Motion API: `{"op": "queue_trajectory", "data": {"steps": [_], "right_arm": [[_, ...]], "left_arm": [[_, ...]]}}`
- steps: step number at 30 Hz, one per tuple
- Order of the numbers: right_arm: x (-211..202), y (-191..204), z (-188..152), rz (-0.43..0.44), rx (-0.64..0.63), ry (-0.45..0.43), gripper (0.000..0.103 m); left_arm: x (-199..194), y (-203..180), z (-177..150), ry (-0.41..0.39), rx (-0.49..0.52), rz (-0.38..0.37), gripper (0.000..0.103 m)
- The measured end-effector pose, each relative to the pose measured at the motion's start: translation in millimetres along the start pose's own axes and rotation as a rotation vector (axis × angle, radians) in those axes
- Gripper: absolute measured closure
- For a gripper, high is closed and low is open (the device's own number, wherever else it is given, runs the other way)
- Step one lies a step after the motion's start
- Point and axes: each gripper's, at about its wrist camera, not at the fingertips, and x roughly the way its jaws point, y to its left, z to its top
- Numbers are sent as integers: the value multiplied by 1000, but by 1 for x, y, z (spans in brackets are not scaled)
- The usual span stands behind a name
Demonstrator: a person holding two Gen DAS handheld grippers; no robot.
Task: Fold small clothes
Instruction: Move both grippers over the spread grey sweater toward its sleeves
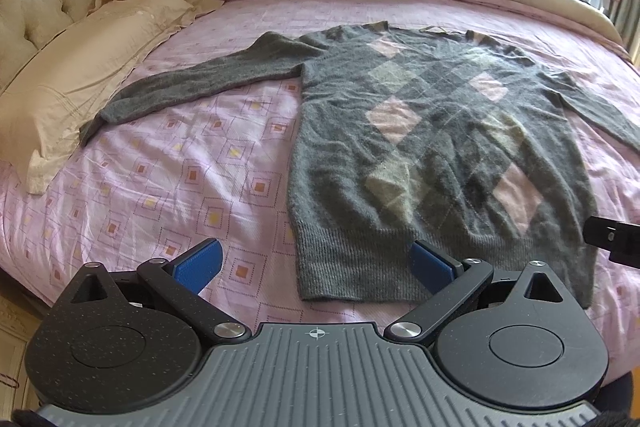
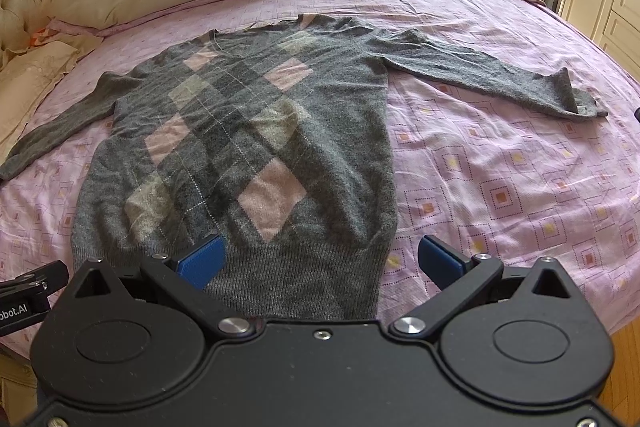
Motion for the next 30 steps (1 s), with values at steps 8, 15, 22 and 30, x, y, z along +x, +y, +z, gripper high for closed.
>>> {"op": "queue_trajectory", "data": {"steps": [8,15,22,30], "right_arm": [[6,0,0,19,13,27,1],[13,-3,0,87,46,44,1],[24,-20,7,173,72,-10,1],[47,-67,31,173,107,-41,1]], "left_arm": [[4,0,0,14,-3,-9,2],[9,-1,1,15,3,-17,2],[18,-6,11,-13,34,-7,2],[39,-11,33,-35,-2,-90,2]]}}
